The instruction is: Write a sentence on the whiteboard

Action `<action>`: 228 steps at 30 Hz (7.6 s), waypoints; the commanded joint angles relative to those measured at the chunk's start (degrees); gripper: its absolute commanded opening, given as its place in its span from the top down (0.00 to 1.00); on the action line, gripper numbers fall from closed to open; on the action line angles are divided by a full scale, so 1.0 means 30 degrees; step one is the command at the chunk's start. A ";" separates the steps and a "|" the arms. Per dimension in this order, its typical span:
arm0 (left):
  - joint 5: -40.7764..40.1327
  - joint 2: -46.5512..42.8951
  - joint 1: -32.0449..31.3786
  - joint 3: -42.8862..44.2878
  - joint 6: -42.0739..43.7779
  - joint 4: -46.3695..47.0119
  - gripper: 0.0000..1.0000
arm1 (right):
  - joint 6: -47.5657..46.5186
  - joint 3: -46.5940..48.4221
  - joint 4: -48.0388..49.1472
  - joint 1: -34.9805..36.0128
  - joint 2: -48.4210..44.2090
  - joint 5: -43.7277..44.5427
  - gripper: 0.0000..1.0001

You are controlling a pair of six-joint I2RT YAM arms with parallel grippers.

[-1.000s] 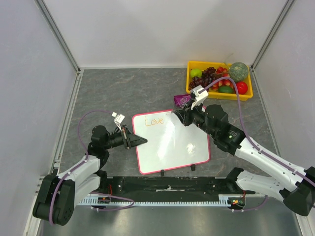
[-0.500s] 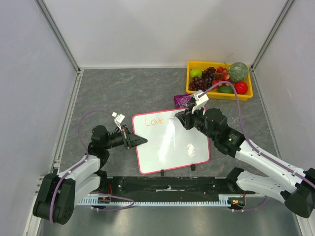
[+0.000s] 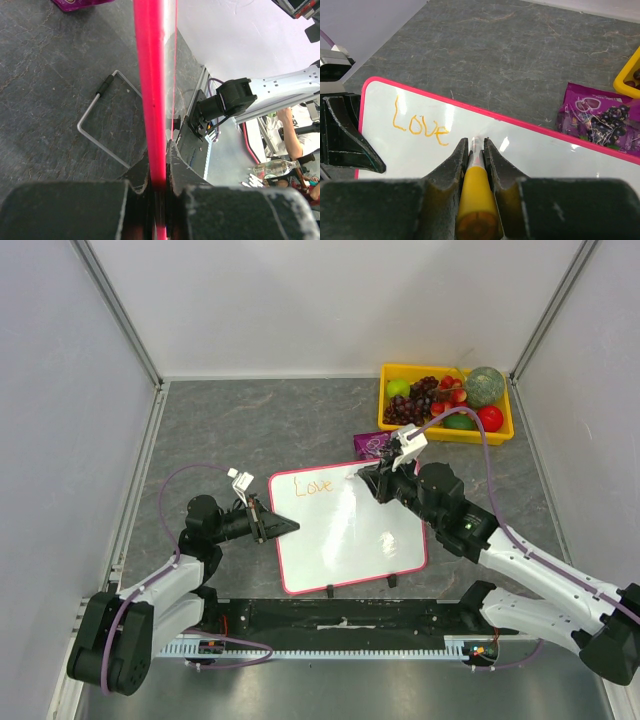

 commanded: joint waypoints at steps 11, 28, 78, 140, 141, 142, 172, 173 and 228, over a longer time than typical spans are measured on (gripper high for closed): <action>-0.1057 0.0359 0.0104 -0.0524 0.2494 -0.0067 0.98 | 0.0245 -0.0792 0.0426 0.0077 -0.0133 0.0493 1.00; -0.1086 0.0447 0.0016 -0.0524 0.2552 0.0050 0.98 | 0.0158 -0.1291 -0.0014 0.0077 -0.0574 -0.0268 1.00; -0.1057 0.0446 -0.0130 -0.0495 0.2640 0.0050 0.98 | 0.0333 -0.0939 -0.0365 0.0077 -0.0486 0.0144 1.00; -0.1145 0.0505 -0.0365 -0.0436 0.2757 0.0051 0.98 | 0.0509 -0.1467 -0.0512 0.0077 -0.0515 0.0815 1.00; -0.1145 0.0505 -0.0336 -0.0436 0.2757 0.0079 0.98 | 0.0422 -0.1380 -0.0483 0.0077 -0.0457 0.0903 1.00; -0.1145 0.0476 -0.0335 -0.0407 0.2757 0.0080 0.98 | 0.0392 -0.1263 -0.0454 0.0077 -0.0340 0.1107 1.00; -0.1174 0.0476 -0.0394 -0.0407 0.2757 0.0050 0.98 | 0.0127 -0.0762 -0.1742 0.0048 -0.0573 0.2458 1.00; -0.1174 0.0505 -0.0394 -0.0407 0.2786 0.0050 0.98 | 0.0186 -0.0850 -0.1771 0.0048 -0.0602 0.2282 1.00; -0.1262 0.0446 -0.0482 -0.0377 0.2816 -0.0096 0.98 | 0.0479 -0.0294 -0.1390 -0.1916 -0.0544 -0.0004 1.00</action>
